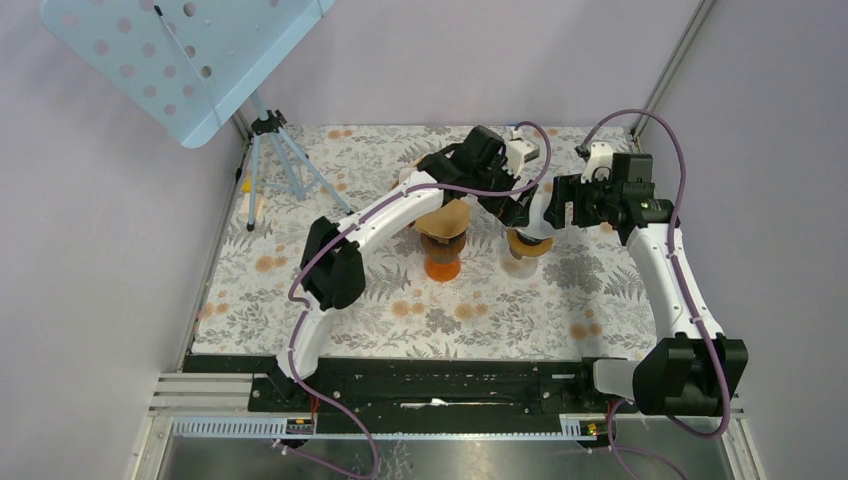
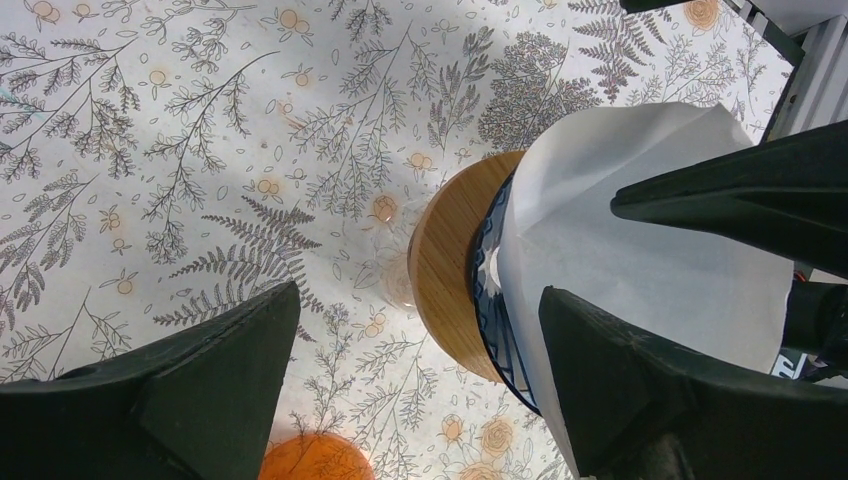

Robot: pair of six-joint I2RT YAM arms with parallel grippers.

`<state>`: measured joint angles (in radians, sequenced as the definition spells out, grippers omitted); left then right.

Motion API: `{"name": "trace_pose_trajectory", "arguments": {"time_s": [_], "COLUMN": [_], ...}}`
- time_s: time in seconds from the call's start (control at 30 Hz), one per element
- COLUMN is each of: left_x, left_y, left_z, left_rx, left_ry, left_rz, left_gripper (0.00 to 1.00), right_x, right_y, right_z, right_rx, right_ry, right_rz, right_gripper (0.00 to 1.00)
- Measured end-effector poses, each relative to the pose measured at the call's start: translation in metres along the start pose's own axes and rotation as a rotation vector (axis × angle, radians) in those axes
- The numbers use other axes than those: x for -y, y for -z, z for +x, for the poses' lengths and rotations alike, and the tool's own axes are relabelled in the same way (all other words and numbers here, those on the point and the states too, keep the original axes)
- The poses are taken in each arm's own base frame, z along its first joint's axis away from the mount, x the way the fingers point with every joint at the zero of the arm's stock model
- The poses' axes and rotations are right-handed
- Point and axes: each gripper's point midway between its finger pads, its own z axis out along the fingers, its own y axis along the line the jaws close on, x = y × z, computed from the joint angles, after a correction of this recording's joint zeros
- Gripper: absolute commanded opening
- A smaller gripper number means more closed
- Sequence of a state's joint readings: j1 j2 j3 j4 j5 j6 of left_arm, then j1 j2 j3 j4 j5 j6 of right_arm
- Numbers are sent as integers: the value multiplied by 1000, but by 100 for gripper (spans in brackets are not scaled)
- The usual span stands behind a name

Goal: Place the coffee filter in the dripper
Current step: Place the coffee filter in the coffee dripper.

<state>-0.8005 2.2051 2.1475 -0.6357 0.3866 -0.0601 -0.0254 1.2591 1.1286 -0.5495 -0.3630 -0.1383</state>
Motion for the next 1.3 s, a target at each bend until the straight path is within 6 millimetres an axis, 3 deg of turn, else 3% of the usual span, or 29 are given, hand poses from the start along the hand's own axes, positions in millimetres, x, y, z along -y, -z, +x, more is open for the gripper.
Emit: {"name": "trace_pose_trajectory", "arguments": {"time_s": [0.4,1.3], "left_x": [5,19], "left_y": [8,25], "left_z": [-15,-20], "left_rx": [28,52], "left_ry": [-11,71], "left_rz": [4,24], "left_gripper": [99,99], "right_x": [-5,-4], "right_y": [3,1], "right_z": [-7,-3], "right_rx": [18,9], "right_ry": [1,-3], "right_rz": [-21,-22], "right_gripper": [86,85]}}
